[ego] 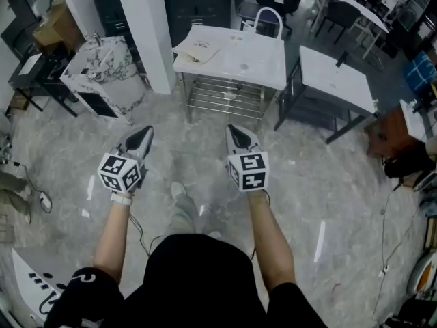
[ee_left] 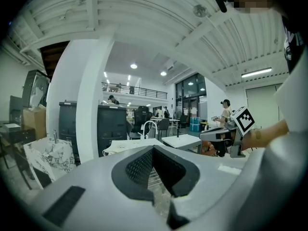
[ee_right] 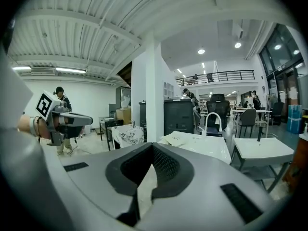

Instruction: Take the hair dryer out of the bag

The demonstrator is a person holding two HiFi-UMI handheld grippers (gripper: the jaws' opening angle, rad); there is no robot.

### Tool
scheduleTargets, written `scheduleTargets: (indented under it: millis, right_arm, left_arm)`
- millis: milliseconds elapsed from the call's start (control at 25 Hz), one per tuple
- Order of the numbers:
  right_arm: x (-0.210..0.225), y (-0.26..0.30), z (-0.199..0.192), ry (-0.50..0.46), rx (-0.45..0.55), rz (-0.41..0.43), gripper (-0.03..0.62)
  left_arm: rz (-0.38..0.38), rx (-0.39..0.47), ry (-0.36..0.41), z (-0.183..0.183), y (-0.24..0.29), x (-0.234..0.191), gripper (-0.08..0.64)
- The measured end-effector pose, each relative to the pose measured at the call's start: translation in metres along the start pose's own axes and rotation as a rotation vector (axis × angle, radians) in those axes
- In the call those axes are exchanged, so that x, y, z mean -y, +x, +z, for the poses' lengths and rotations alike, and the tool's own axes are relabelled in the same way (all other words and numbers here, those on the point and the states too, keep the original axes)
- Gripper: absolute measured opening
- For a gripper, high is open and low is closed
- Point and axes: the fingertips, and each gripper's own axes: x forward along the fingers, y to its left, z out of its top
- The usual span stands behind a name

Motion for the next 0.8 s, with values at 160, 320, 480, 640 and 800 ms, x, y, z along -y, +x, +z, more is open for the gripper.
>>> scheduleTargets:
  millis: [160, 320, 480, 640, 800]
  right_arm:
    - [0.01, 0.058, 0.013, -0.002, -0.016, -0.006, -0.009]
    - [0.017, 0.124, 0.033, 0.004, -0.033, -0.034, -0.009]
    - [0.021, 0.189, 0.052, 0.008, -0.039, -0.069, -0.009]
    - [0.018, 0.243, 0.07, 0.004, -0.037, -0.095, -0.009]
    - [0.016, 0.287, 0.085, 0.003, -0.03, -0.113, -0.009]
  left_arm:
    - [-0.016, 0.007, -0.019, 0.008, 0.041, -0.046, -0.002]
    - [-0.054, -0.004, -0.006, 0.017, 0.084, -0.106, -0.002]
    - [-0.093, -0.01, 0.003, 0.025, 0.118, -0.168, -0.002]
    - [-0.12, -0.014, -0.005, 0.032, 0.142, -0.222, -0.002]
    - [-0.139, -0.012, -0.01, 0.039, 0.162, -0.263, -0.002]
